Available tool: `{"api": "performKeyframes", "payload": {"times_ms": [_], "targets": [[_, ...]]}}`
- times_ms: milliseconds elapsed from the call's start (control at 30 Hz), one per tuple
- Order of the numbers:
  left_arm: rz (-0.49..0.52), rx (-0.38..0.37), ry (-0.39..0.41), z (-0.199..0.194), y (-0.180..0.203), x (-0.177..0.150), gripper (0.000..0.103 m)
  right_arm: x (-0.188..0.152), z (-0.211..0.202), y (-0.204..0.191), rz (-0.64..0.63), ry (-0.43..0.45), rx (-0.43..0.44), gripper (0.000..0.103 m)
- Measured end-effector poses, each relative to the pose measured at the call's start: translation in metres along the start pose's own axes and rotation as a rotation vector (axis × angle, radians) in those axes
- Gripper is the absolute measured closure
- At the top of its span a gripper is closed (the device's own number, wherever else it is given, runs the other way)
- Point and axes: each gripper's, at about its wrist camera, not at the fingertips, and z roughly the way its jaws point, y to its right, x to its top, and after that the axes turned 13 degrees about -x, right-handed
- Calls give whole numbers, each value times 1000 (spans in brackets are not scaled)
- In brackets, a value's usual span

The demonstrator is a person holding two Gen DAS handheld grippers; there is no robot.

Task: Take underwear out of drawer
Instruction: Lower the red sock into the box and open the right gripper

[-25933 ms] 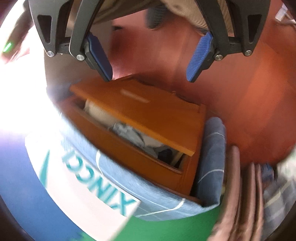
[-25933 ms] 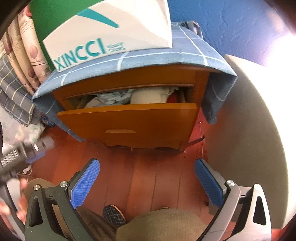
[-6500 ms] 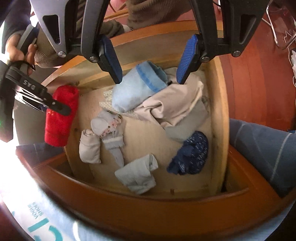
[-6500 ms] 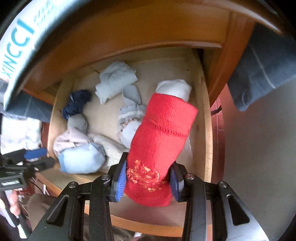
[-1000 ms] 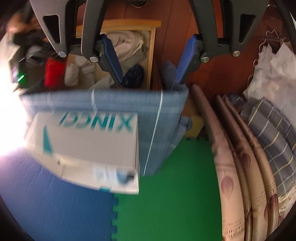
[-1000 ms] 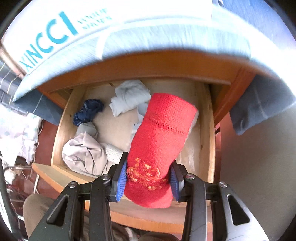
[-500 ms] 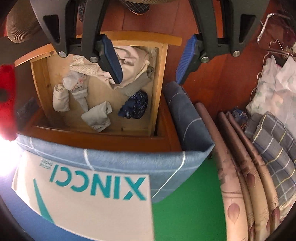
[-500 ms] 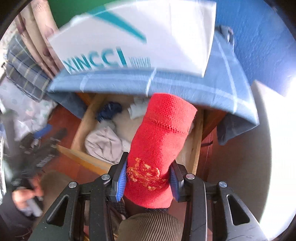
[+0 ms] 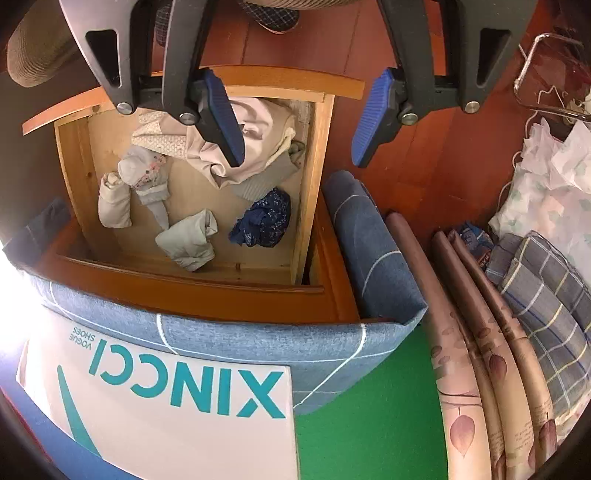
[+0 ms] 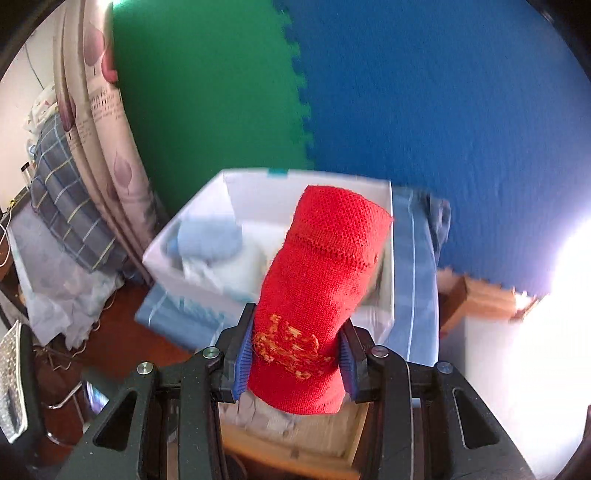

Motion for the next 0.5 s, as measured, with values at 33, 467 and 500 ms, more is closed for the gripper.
{"api": "performKeyframes", "payload": {"times_ms": [33,467,500], "targets": [[3,-1,0,0,0,0,41,8,2,-2,0,6,-3,66],[-11,-12,-23,4,-3,-1,41,63,95,-20,-69,-132,-107,66],[-10,-13,-22,4,-3,-1,41,61,104,-19,-81,-157,-122,66]]}}
